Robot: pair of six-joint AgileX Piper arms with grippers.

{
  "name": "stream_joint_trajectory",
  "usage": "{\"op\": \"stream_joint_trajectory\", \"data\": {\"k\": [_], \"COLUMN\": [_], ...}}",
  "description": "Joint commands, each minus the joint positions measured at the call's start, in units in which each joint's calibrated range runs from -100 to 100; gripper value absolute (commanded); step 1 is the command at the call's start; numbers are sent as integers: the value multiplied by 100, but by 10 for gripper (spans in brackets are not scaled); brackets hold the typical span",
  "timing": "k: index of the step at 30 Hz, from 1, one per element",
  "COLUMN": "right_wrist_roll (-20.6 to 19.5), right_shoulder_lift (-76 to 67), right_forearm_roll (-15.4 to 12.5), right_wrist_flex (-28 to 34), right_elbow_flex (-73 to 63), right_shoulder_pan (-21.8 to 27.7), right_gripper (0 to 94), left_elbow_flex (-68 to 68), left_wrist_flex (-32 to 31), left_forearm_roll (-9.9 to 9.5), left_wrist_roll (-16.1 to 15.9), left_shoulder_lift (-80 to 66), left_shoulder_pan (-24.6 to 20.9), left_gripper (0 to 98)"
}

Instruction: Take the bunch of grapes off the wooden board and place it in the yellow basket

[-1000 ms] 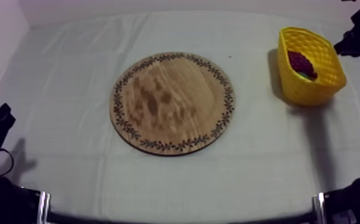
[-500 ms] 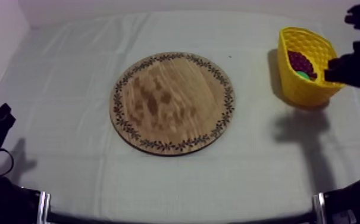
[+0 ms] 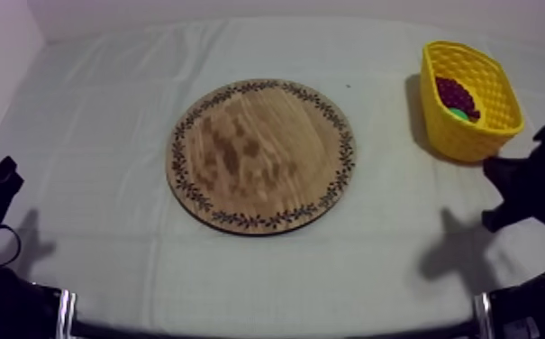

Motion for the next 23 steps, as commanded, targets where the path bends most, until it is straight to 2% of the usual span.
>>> {"op": "stream_joint_trajectory", "data": {"k": [1, 4, 6, 9, 12, 14, 20, 23], "right_wrist_roll": [-380, -1365, -1885, -2326, -2556, -2361, -1113, -897], "right_shoulder_lift": [-689, -1231, -1531, -1918, -2181, -2251, -2310, -2315], "right_forearm_roll": [235, 810, 1117, 1328, 1534, 1630, 1713, 1720], "right_wrist_flex": [331, 746, 925, 997, 713, 688, 712, 714], "right_elbow_flex": [-9, 59, 112, 168, 289, 327, 358, 361], "right_shoulder_pan": [-24, -124, -229, -302, -316, -282, -228, -224], "right_gripper": [3, 4, 4, 4, 5, 5, 4, 4], "left_elbow_flex": [4, 4, 4, 4, 4, 4, 4, 4], "left_wrist_flex": [3, 3, 3, 3, 3, 3, 3, 3], "left_forearm_roll": [1, 1, 1, 1, 1, 1, 1, 1], "left_wrist_roll": [0, 0, 0, 2, -1, 0, 0, 0], "left_shoulder_lift": [3, 3, 3, 3, 3, 3, 3, 3], "left_shoulder_pan": [-1, -1, -1, -1, -1, -1, -1, -1], "left_gripper": [0, 0, 0, 0, 0, 0, 0, 0]}}
